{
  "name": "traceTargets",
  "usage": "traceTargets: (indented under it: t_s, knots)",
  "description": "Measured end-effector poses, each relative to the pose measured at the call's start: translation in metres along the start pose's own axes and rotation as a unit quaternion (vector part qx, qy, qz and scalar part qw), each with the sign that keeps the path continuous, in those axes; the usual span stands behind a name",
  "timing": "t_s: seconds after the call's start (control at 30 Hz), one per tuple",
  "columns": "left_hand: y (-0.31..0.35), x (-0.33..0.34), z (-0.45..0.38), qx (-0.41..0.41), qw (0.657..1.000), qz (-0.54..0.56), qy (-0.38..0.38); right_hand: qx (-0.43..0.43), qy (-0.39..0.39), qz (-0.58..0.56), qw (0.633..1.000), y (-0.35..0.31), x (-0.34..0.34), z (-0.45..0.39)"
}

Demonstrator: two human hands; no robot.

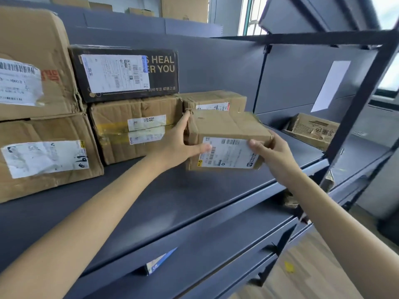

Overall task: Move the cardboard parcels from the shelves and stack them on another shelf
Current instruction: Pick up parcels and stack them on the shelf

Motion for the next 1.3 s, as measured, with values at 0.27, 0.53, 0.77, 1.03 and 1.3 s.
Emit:
traceTargets:
  t_s: [0.27, 0.53, 0.77, 1.03, 1.3]
  knots:
    - [0.051, 0.005, -0.040, 0.029, 0.990, 0.072, 0.117, -0.074, 0.078, -0.032, 0.994, -0.034, -0.024, -0.059]
    - [0.068, -0.002, -0.110, 0.015, 0.977, 0.046, 0.205, -0.088, 0.017, -0.018, 0.996, -0.037, -0.037, -0.147]
    - [0.064, 0.003, -0.135, -0.044, 0.972, 0.012, 0.230, -0.069, -0.079, -0.014, 0.994, -0.018, -0.029, -0.210]
    - [0.049, 0.016, -0.155, -0.046, 0.909, -0.134, 0.393, -0.073, -0.120, 0.010, 0.990, -0.005, -0.009, -0.244]
    - [0.035, 0.018, -0.164, -0.048, 0.843, -0.343, 0.411, -0.066, -0.144, 0.031, 0.987, -0.002, 0.005, -0.266]
Point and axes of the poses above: each hand's wrist, its own z-axis away from the middle knuckle, its own x-axis out of the palm, y = z × x, the point moved 2 cm from there along -z, towards the middle knuckle, and after that the axes turned 1 degree about x, right-handed, at the moved point
